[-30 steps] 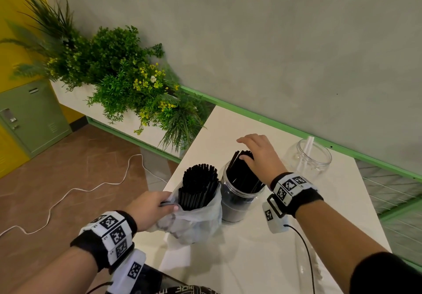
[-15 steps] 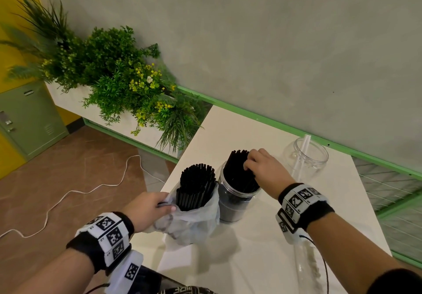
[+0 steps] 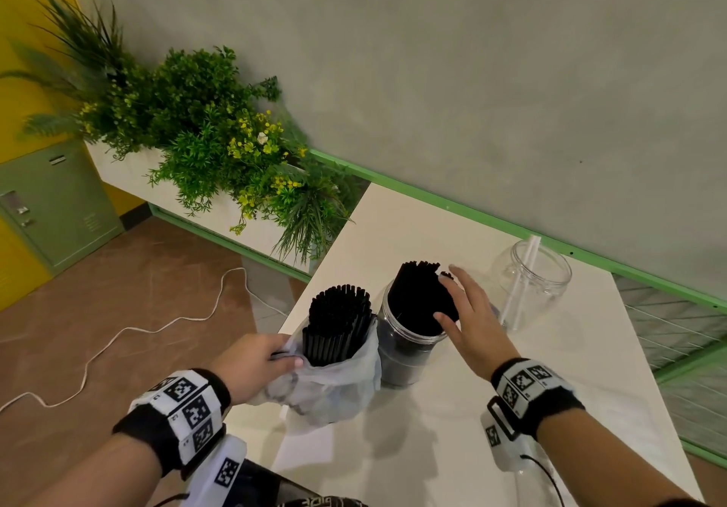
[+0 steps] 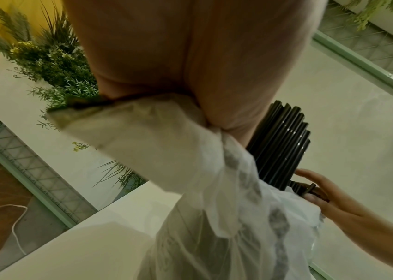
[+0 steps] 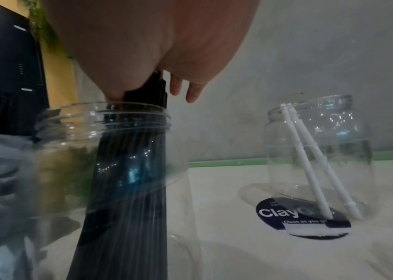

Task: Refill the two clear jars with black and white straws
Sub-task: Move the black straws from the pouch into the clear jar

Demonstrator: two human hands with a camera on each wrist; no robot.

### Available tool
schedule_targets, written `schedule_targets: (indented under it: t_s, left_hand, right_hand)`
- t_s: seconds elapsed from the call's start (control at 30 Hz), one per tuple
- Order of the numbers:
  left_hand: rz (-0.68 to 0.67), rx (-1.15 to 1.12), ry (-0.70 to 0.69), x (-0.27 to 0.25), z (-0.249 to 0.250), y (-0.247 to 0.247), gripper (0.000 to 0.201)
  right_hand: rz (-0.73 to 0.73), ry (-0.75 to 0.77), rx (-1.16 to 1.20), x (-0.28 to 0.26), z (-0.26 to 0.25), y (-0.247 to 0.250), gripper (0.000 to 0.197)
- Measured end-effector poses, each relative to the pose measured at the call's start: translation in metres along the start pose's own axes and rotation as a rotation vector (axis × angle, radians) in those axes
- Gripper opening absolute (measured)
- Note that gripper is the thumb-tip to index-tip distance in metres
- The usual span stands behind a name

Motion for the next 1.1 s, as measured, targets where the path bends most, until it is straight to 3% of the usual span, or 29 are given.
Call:
schedule_targets:
  t_s: [0.1, 0.23, 0.4, 0.6, 0.7, 0.83, 0.9, 1.1]
  left_hand:
    - [0.001, 0.015, 0.003, -0.001, 0.002, 0.0, 0.026]
    - [0.006, 0.025, -0.001, -0.002, 0.003, 0.001, 0.027]
    - [-0.006, 0.028, -0.004, -0.003, 0.005, 0.002, 0.027]
    - [-0.017, 0.044, -0.007, -0.004, 0.006, 0.003, 0.039]
    - [0.0, 0.065, 0.002, -0.005, 0.008, 0.005, 0.036]
    - [-0.001, 0.056, -0.005, -0.006, 0.01, 0.006, 0.022]
    - [0.001, 0.061, -0.025, -0.007, 0.012, 0.006, 0.027]
    - [0.014, 0.069, -0.004, -0.006, 0.013, 0.008, 0.028]
  right_hand:
    - [0.043, -0.07, 0.104, 0.019, 0.009, -0.004, 0.057]
    - [0.02, 0.016, 0.162, 0.044, 0.013, -0.006, 0.068]
    - [-0.032, 0.101, 0.017, 0.066, 0.005, -0.017, 0.068]
    - [0.175, 0.135, -0.017, 0.074, 0.005, -0.018, 0.068]
    - [0.288, 0.149, -0.109, 0.078, 0.005, -0.005, 0.054]
    - [0.19, 0.036, -0.179, 0.075, 0.013, -0.004, 0.058]
    - [0.153, 0.02, -0.169, 0.074, 0.016, -0.006, 0.061]
    - [0.219, 0.071, -0.058, 0.073, 0.008, 0.007, 0.054]
Point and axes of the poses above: each hand's wrist, its own x-axis towards the middle knuckle, its own y-axis out of the back of the hand, z = x × y, the point moved 2 cm from there along x, towards the middle knuckle, and after that the axes turned 14 degrees about y, right-handed, at the moved point
